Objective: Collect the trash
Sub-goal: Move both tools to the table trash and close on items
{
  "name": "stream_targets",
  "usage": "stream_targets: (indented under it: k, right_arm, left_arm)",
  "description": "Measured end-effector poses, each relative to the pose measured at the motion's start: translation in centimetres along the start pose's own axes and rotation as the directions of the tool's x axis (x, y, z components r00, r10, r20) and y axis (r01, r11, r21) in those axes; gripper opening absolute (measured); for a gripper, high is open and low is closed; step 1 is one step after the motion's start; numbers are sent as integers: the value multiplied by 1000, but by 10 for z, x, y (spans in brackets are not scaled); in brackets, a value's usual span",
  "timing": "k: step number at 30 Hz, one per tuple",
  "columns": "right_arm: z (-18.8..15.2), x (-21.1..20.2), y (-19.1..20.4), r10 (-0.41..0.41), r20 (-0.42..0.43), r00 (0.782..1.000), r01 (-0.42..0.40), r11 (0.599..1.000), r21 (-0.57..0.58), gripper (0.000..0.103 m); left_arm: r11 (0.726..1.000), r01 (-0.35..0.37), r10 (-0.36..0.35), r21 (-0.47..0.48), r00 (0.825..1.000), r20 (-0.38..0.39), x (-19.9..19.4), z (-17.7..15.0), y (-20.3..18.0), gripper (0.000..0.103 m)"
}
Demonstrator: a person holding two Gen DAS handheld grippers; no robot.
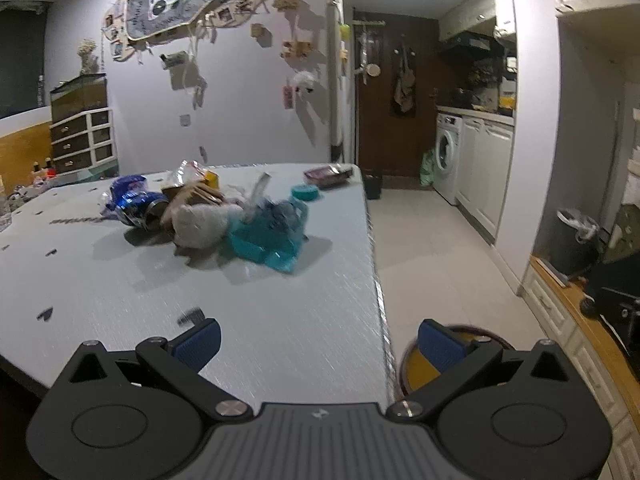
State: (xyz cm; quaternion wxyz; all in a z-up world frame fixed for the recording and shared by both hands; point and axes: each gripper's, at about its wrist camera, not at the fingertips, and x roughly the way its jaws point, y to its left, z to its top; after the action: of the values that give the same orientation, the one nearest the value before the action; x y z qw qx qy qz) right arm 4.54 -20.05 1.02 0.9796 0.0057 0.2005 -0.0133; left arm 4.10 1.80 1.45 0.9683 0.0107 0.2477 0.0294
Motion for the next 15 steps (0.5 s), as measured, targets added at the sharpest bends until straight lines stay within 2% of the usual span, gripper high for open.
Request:
stream_targets:
  k: [8,12,15]
  right_arm:
    - [42,33,25,70,85,994,-67,997,-35,103]
    - [64,47,42,197,154,968,-188,980,-71,103]
    - [81,59,59,247,187,951,-236,968,-79,103]
  left_arm:
    - [995,-84,87,-45,994,63,17,34,36,103]
    - [990,-126,131,-69,988,82,24,47,58,103]
    - [986,-146,152,-77,985,78,32,57,75,103]
